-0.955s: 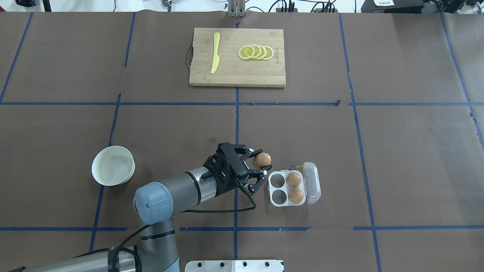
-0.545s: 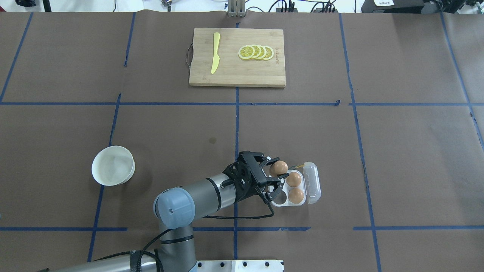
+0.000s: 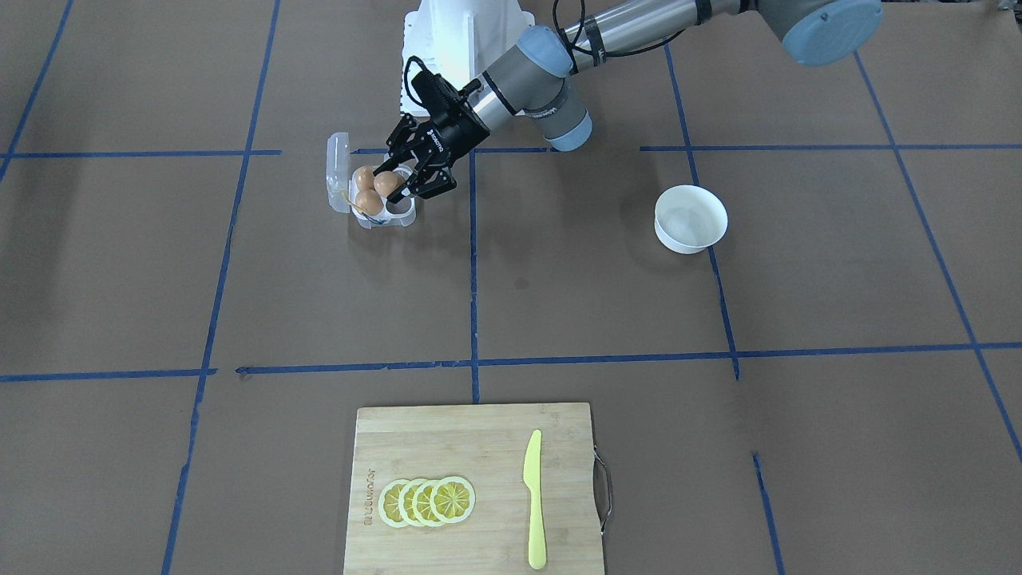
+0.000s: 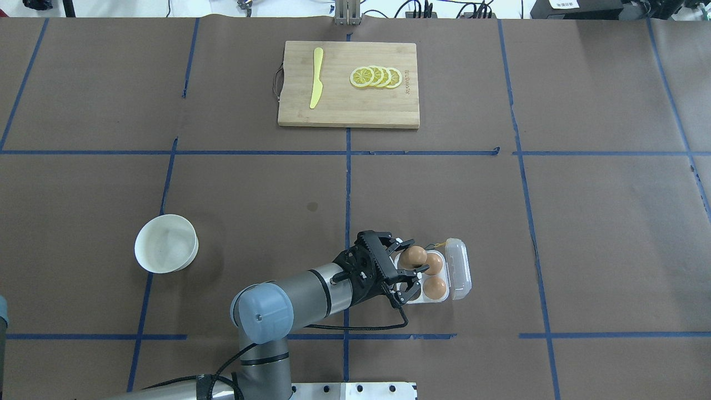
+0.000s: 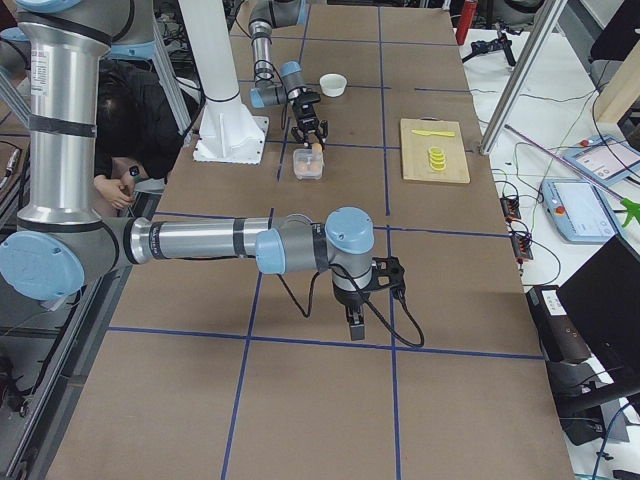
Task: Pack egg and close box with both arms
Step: 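Lower the egg into the empty egg box cup and open the left gripper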
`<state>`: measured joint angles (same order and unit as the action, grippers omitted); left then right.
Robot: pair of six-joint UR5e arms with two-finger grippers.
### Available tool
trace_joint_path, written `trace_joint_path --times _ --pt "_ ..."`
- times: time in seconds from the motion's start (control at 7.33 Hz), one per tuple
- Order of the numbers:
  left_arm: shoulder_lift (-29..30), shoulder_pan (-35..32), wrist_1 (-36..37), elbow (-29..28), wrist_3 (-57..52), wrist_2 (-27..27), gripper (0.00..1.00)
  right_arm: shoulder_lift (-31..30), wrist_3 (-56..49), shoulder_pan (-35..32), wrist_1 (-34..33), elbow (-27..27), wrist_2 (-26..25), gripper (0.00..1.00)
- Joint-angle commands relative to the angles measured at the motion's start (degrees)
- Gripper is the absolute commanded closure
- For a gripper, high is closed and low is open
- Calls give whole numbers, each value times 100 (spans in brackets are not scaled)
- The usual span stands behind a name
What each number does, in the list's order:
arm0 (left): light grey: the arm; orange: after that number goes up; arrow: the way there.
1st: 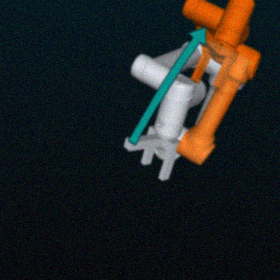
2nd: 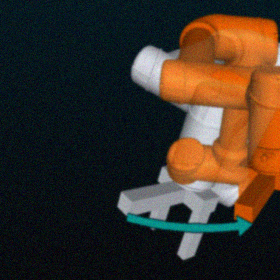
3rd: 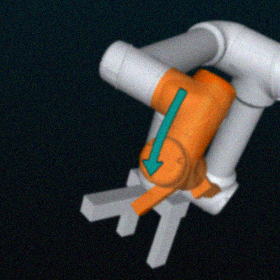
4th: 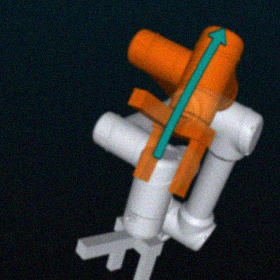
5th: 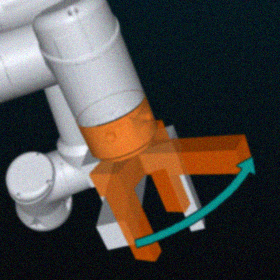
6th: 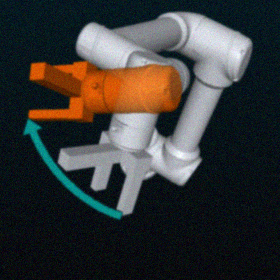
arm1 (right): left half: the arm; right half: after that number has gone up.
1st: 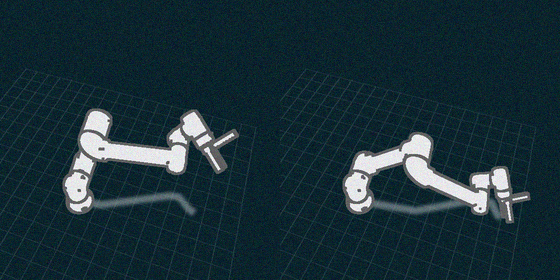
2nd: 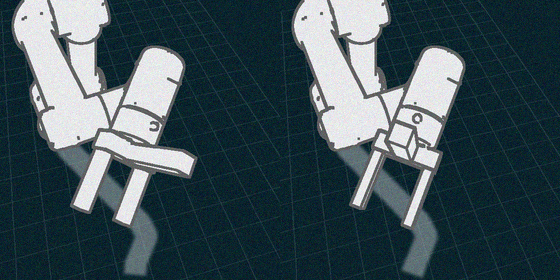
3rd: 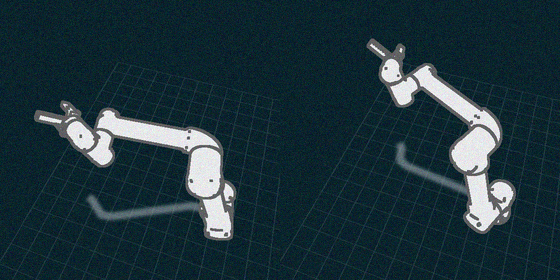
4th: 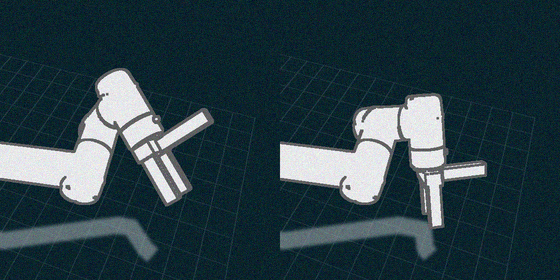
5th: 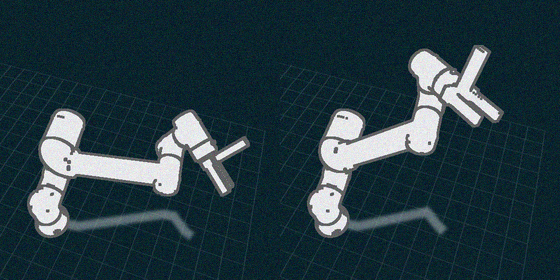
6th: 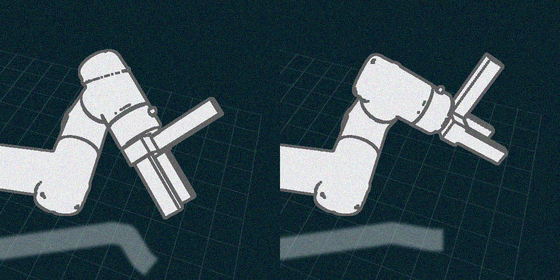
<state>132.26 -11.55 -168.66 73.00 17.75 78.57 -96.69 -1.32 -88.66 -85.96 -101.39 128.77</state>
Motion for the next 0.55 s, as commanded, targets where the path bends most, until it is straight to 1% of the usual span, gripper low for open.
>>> trace_joint_path --times 0.0,0.14,0.41 --pt "1 4 0 13 0 0 12 1 0 -2 0 5 -1 0" --pt "1 4 0 22 0 0 1 1 0 -2 0 5 -1 0" --pt "1 -66 61 92 43 27 1 -16 0 -2 0 14 -1 0"
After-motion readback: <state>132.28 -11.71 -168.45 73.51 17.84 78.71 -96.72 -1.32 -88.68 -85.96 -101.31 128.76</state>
